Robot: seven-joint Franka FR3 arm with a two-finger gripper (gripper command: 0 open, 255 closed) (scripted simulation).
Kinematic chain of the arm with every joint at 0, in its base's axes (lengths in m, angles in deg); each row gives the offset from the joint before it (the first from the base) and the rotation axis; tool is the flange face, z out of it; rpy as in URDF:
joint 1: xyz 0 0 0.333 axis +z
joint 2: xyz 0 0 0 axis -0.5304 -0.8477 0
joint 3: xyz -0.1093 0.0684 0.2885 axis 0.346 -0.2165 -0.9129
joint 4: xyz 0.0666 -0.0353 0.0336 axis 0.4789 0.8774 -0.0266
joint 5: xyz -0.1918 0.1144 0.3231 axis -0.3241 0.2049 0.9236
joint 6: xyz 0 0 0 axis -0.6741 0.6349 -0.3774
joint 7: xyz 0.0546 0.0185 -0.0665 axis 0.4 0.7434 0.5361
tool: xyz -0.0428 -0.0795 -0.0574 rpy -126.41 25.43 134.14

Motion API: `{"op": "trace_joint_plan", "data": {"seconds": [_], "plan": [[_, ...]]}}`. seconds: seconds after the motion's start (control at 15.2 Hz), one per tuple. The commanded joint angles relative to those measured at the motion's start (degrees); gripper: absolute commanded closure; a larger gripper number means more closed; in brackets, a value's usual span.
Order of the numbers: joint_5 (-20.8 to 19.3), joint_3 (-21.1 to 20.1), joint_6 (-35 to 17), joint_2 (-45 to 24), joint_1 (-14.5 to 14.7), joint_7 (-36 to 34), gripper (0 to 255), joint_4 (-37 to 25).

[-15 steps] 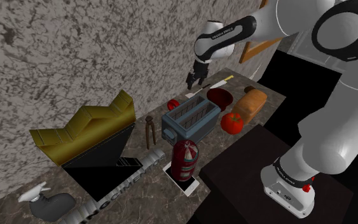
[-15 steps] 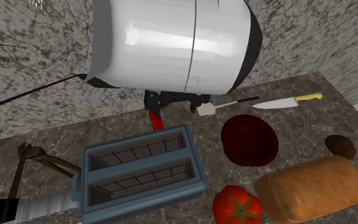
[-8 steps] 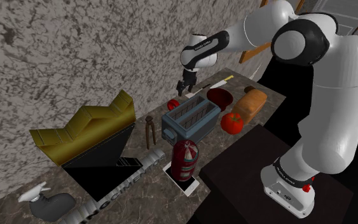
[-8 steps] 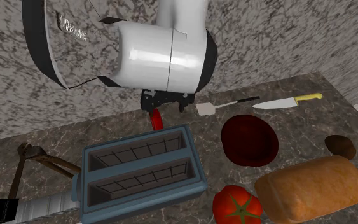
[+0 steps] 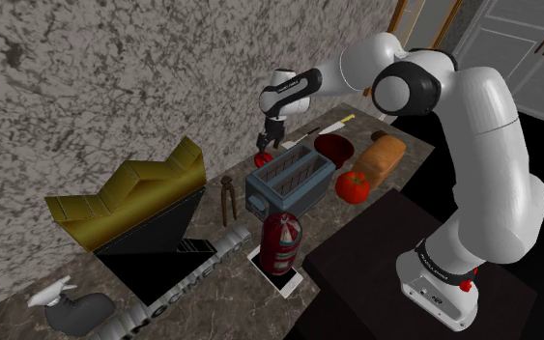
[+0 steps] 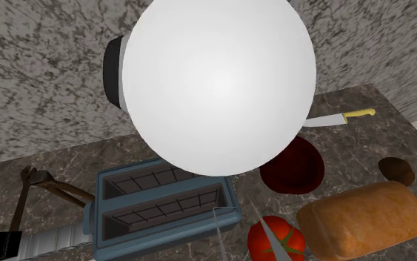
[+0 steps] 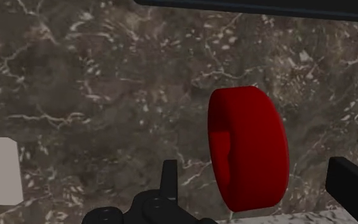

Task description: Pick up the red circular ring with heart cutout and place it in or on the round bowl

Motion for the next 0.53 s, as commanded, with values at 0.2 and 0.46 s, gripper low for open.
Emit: {"op": "trace_joint_plan", "data": {"seconds": [0.2,0.46], "plan": [[0.3,-0.4,-2.2,-3.2,0.2,0.2,0,-1.1],[0.4,-0.5,-2.9,-4.0,0.3,0.2,0,-1.2]]}}
